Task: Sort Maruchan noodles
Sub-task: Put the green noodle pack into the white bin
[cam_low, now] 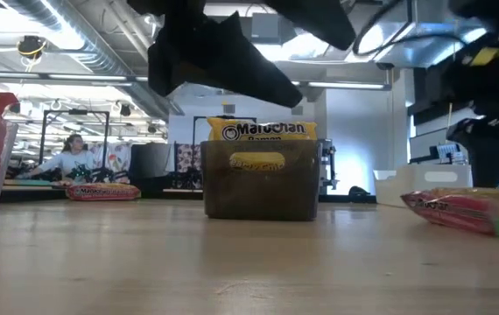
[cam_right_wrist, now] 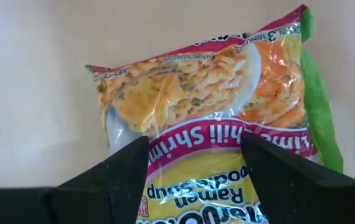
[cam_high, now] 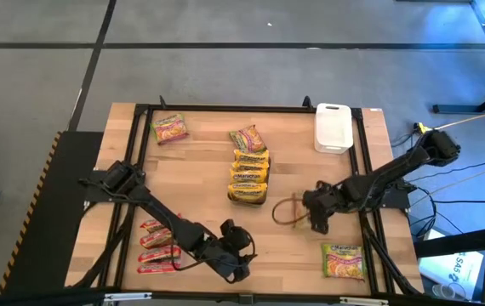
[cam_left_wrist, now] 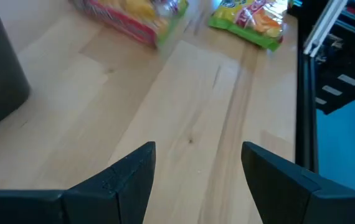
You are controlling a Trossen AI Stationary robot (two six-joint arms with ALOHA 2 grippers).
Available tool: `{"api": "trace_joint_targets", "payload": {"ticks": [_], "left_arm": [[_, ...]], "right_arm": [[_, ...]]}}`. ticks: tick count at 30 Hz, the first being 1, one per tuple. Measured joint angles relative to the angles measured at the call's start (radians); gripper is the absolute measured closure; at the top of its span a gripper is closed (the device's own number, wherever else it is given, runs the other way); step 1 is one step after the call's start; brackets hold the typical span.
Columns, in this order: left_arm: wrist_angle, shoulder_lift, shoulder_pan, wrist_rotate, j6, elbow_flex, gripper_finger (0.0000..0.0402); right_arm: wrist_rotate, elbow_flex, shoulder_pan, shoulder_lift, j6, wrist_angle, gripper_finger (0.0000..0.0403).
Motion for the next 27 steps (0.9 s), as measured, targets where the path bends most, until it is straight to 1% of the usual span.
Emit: {"api": "trace_joint_targets", "payload": {"ticks": [3,9,12,14,17,20,22,24,27], "left_arm": [[0.010,0.000,0.000,0.000,-0.002,0.000,0.0170],[0.044,0.000,0.000,-0.001,-0.005,0.000,0.0170],[0.055,0.000,0.000,-0.001,-0.005,0.000,0.0170],[0.062,0.000,0.000,-0.001,-0.005,0.000,0.0170],[0.064,0.000,0.000,-0.001,-0.002,0.000,0.0170],[0.080,0.000,0.000,-0.002,-0.001,0.000,0.0170],[0.124,0.011,0.000,-0.003,0.006,0.001,0.0170],[0.180,0.030,0.000,-0.002,0.041,0.000,0.0170],[0.312,0.078,0.001,-0.001,0.097,0.001,0.0170]], "right_arm": [[0.000,0.002,0.056,0.051,-0.075,0.122,0.0150],[0.000,0.015,0.143,0.183,-0.153,0.396,0.0150],[0.020,0.056,0.173,0.237,-0.184,0.468,0.0150],[0.026,0.093,0.180,0.265,-0.195,0.482,0.0150],[0.023,0.183,0.179,0.276,-0.189,0.425,0.0150],[0.042,0.271,0.185,0.248,-0.185,0.278,0.0150],[0.060,0.310,0.209,0.208,-0.156,0.189,0.0150],[0.095,0.317,0.240,0.157,-0.104,0.132,0.0150],[0.186,0.267,0.289,0.087,0.017,0.063,0.0150]]}}
